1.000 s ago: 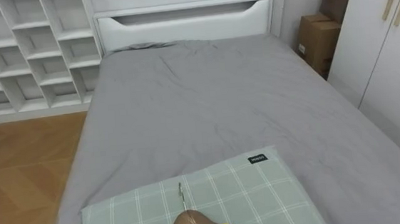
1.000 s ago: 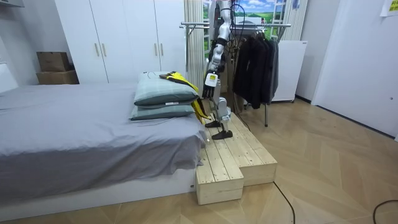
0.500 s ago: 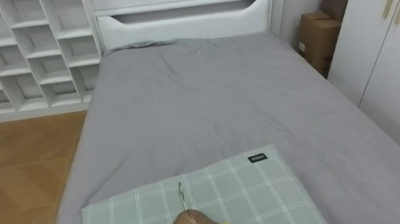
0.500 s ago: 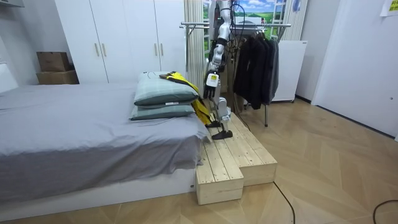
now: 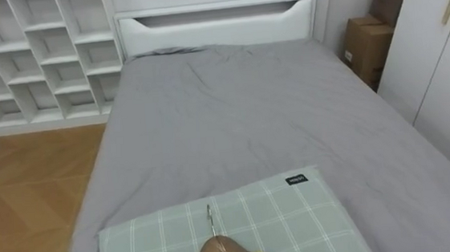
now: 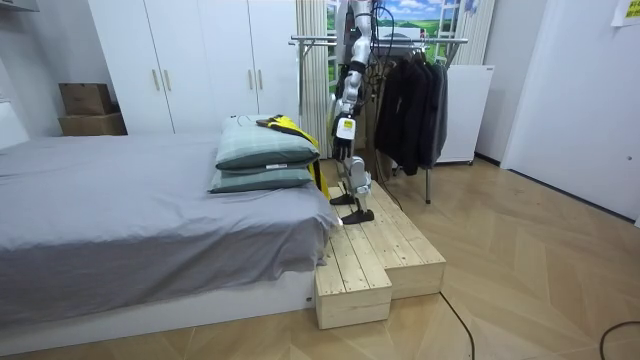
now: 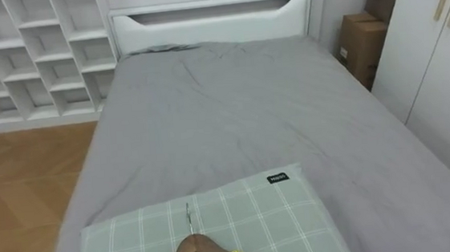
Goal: Hang clothes
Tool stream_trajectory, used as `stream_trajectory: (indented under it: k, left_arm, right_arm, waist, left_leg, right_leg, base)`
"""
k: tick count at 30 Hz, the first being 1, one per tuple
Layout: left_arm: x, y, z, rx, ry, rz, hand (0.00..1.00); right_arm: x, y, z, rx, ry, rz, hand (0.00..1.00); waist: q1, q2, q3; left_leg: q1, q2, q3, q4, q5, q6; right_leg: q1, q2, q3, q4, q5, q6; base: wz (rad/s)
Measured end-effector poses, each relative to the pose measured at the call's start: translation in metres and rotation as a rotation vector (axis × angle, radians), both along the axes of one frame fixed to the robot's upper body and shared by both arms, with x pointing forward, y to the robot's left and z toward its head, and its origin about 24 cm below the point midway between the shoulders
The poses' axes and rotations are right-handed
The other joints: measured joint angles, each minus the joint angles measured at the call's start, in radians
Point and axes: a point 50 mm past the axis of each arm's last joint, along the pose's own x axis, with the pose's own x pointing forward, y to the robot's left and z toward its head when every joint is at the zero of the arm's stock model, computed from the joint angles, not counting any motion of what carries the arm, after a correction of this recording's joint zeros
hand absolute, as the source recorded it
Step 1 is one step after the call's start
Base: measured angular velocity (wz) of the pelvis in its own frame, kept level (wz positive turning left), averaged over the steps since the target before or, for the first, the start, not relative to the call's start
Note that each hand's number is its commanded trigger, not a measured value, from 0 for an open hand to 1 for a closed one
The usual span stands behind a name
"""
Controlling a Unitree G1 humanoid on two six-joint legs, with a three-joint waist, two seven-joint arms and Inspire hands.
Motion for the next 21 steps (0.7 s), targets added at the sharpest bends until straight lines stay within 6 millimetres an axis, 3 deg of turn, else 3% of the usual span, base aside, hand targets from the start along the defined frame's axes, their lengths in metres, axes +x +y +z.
stream_trajectory:
  k: [5, 10, 13, 16, 18, 21]
  left_arm:
    - [-0.007, 0.021, 0.008, 0.199, 0.057, -0.013, 0.0]
    - [0.02, 0.049, 0.025, 0.404, -0.02, -0.06, 0.0]
    - [0.037, 0.056, 0.035, 0.5, -0.096, -0.044, 0.0]
    - [0.05, 0.061, 0.044, 0.574, -0.153, -0.031, 0.0]
    - [0.057, 0.063, 0.049, 0.62, -0.185, -0.045, 0.0]
    - [0.069, 0.065, 0.059, 0.685, -0.249, -0.061, 0.0]
  right_arm:
    - [0.0, -0.007, 0.002, -0.017, 0.004, 0.01, 0.0]
    - [0.001, -0.015, 0.003, -0.049, 0.0, 0.019, 0.0]
    - [0.002, -0.02, 0.005, -0.079, -0.006, 0.015, 0.0]
    - [0.003, -0.027, 0.007, -0.104, -0.01, 0.013, 0.0]
    - [0.004, -0.031, 0.008, -0.114, -0.018, 0.016, 0.0]
    - [0.005, -0.033, 0.009, -0.12, -0.029, 0.014, 0.0]
  waist:
    - [0.019, 0.009, -0.0026]
    - [0.014, 0.017, -0.003]
    - [0.018, 0.028, 0.0007]
    - [0.018, 0.049, -0.0032]
    - [0.017, 0.055, -0.008]
    - [0.017, 0.056, -0.009]
  left_leg:
    - [0.004, -0.002, -0.006, 0.004, 0.0, 0.0]
    - [0.001, -0.005, -0.044, 0.01, 0.0, 0.0]
    - [-0.009, -0.005, -0.051, 0.015, 0.0, 0.0]
    - [-0.014, -0.005, -0.051, 0.019, 0.0, 0.0]
    - [-0.022, -0.004, -0.051, 0.019, 0.001, -0.001]
    - [-0.027, -0.004, -0.05, 0.021, 0.002, -0.001]
  right_leg:
    - [0.006, -0.002, -0.001, 0.003, 0.0, 0.0]
    - [0.02, -0.007, -0.039, -0.004, 0.0, 0.0]
    - [0.021, -0.008, -0.047, -0.016, 0.0, -0.001]
    - [0.015, -0.007, -0.049, -0.016, 0.001, -0.001]
    - [0.008, -0.007, -0.049, -0.015, 0.001, -0.001]
    - [0.008, -0.007, -0.053, -0.013, 0.001, -0.001]
  base:
    - [0.02]
    - [0.2]
    - [0.07]
    - [0.0]
    - [0.0]
    - [0.03]
